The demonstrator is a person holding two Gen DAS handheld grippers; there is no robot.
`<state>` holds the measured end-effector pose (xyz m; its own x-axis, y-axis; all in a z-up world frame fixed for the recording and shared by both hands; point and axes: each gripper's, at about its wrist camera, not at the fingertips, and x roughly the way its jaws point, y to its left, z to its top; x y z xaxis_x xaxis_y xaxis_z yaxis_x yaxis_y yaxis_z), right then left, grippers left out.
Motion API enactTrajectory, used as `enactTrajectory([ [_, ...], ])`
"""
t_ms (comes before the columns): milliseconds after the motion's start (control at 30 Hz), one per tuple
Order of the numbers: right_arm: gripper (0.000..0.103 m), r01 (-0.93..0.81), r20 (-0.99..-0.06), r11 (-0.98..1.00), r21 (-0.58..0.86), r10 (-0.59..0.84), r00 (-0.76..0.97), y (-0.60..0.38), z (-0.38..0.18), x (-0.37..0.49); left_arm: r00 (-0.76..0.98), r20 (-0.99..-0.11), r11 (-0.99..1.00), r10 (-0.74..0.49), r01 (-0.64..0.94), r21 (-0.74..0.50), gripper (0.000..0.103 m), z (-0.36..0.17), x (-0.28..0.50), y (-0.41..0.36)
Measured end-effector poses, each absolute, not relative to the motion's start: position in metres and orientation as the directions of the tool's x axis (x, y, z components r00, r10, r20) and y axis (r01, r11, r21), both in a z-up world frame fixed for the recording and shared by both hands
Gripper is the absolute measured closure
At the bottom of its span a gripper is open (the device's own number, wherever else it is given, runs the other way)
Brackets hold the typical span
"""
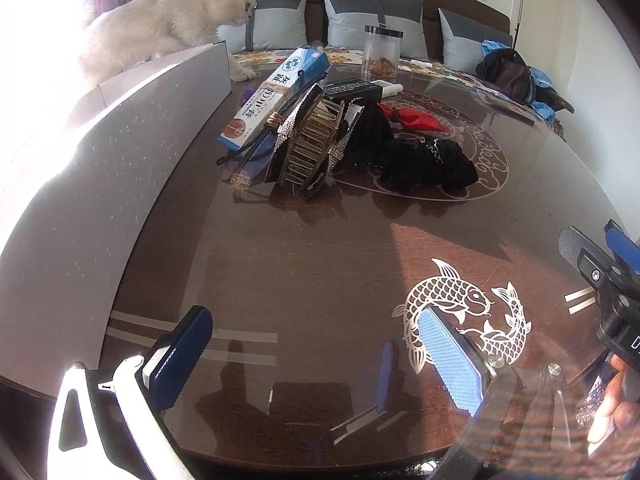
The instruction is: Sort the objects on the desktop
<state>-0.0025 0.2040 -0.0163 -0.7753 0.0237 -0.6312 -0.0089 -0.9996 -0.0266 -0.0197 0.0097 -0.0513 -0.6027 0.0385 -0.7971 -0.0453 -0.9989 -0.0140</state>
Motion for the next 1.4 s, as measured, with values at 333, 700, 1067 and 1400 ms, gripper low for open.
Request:
enactTrajectory([
  [333, 0.0, -0.018, -0.644, -1.0, -0.017, 0.025, -0.765, 0.208, -0.02, -0.004, -0.577, -0.817, -1.0, 0.0, -0.02, 0.014, 0.0, -0.064, -0.026, 0.002],
  [700, 0.0, -0.016, -0.648, -0.999, -0.029, 0.031, -0.761, 0.208, -0.021, -0.004, -0.566, -0.824, -1.0, -0.008, -0.012, 0.018, 0.0, -0.071, -0.027, -0.004],
  [1067, 0.0, -0.013, -0.68, -0.999, -0.045, 0.04, -0.732, 0.206, -0.031, -0.009, -0.563, -0.827, -1.0, 0.013, -0.022, -0.001, 0.0, -0.072, -0.03, -0.008],
  [1400, 0.0, -0.004, -0.707, -0.998, -0.063, 0.047, -0.706, 0.203, -0.041, -0.011, -0.54, -0.841, -0.999, 0.017, -0.035, 0.002, 0.0, -0.072, -0.033, -0.006],
])
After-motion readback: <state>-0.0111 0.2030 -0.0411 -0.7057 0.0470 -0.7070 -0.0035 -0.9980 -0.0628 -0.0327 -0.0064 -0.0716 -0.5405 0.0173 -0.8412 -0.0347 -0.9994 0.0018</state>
